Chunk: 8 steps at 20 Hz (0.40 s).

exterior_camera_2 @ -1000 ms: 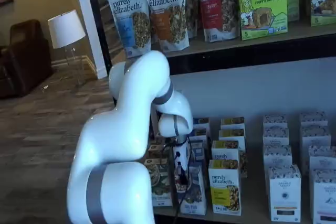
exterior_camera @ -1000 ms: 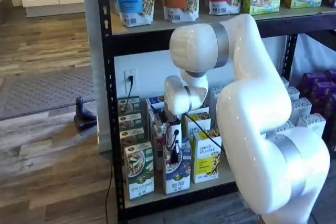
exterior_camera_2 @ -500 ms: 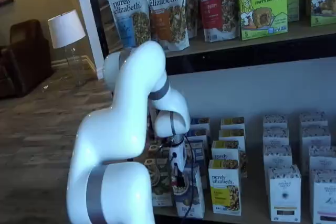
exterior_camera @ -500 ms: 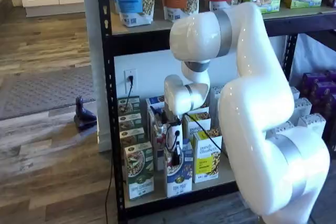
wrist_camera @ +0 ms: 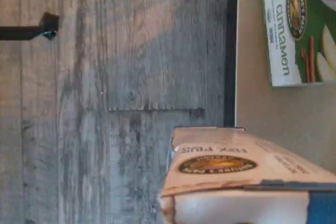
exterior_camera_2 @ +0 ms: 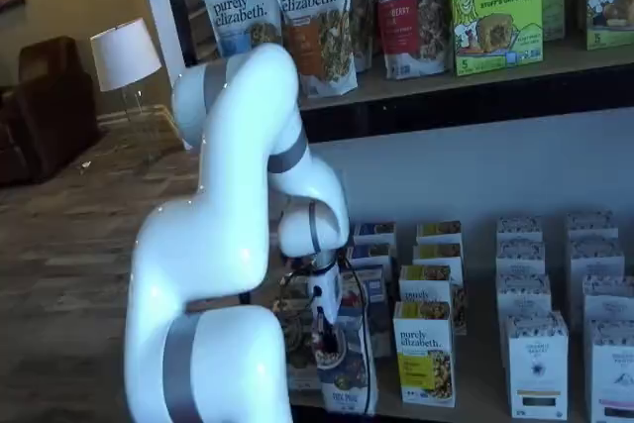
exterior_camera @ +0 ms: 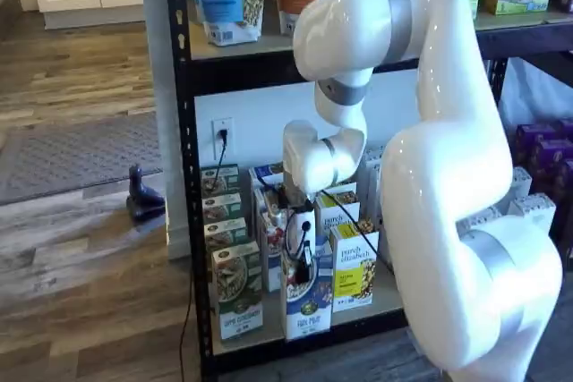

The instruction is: Pick up the blue and white box that is on the bottom shelf, the second box from the left

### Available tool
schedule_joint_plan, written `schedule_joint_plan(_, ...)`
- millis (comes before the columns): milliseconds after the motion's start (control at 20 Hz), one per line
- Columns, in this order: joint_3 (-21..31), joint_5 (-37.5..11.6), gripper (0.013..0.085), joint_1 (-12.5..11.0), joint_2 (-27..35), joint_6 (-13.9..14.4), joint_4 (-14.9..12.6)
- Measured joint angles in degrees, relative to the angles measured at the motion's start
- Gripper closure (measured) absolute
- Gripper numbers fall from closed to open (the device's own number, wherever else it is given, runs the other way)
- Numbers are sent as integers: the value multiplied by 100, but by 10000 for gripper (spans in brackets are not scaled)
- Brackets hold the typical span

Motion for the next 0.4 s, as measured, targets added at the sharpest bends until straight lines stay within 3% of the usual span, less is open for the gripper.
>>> schedule_joint_plan(400, 821, 32, 530, 91, -912, -118, 231)
